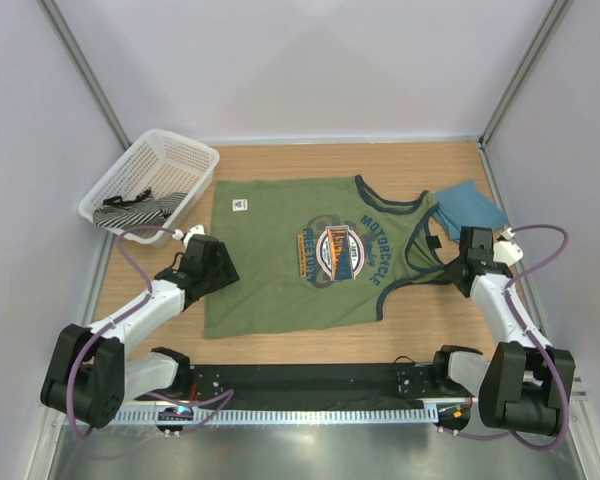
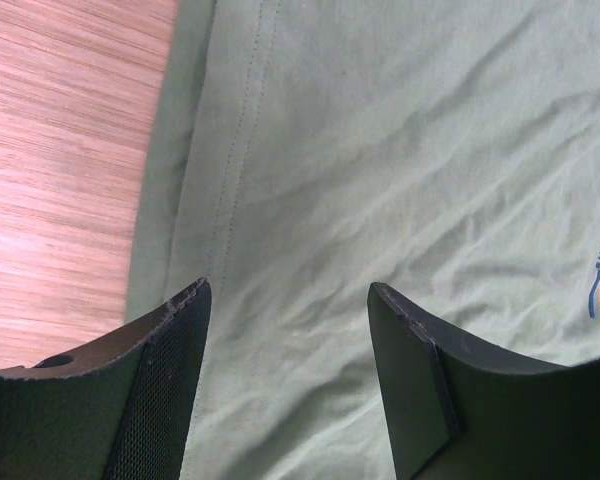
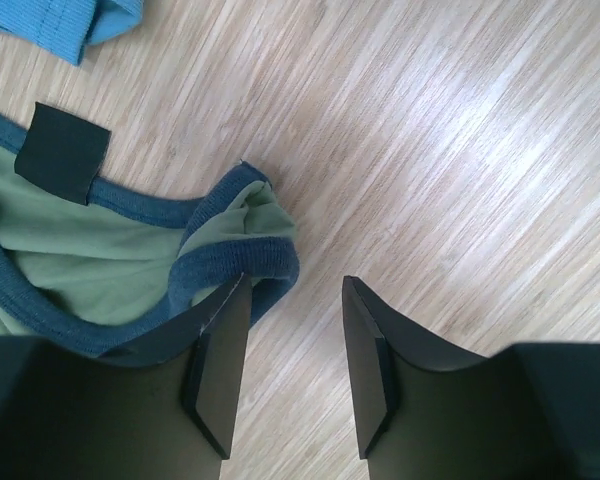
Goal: Fold and stack the tank tops
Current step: Flatten the tank top out
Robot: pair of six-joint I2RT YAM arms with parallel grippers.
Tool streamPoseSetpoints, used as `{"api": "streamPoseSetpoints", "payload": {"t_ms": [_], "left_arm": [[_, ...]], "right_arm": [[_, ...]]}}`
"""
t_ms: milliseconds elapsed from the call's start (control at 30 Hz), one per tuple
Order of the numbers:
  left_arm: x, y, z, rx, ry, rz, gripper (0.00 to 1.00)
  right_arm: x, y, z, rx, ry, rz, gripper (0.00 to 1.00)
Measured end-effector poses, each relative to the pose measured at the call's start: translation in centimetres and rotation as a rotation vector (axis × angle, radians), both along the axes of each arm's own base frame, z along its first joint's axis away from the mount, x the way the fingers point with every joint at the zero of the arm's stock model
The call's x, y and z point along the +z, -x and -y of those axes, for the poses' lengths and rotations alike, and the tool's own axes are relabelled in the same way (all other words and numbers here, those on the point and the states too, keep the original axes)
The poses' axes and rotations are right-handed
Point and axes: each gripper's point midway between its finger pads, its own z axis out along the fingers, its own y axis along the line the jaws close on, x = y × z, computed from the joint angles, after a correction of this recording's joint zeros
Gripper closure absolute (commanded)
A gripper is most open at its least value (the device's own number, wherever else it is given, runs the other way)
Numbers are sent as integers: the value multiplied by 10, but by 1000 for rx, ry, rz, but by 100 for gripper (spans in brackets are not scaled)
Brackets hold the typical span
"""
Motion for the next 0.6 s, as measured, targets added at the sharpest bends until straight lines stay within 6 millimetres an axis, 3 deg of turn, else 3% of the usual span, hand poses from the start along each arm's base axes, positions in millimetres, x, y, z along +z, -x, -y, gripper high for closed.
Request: {"api": "streamPoseSetpoints", "payload": {"t_ms": [367, 400, 500, 600], "left_arm": [[-1, 1, -4, 12, -16, -3, 34], [-1, 1, -4, 14, -16, -6, 34], [0, 2, -6, 27, -24, -14, 31], [4, 0, -8, 49, -23, -10, 30]], "right_arm": [[12, -19, -12, 108, -39, 68, 59], [16, -21, -13, 125, -37, 87, 56], [37, -29, -16, 163, -23, 176, 34], [49, -38, -18, 193, -14, 231, 34]]}}
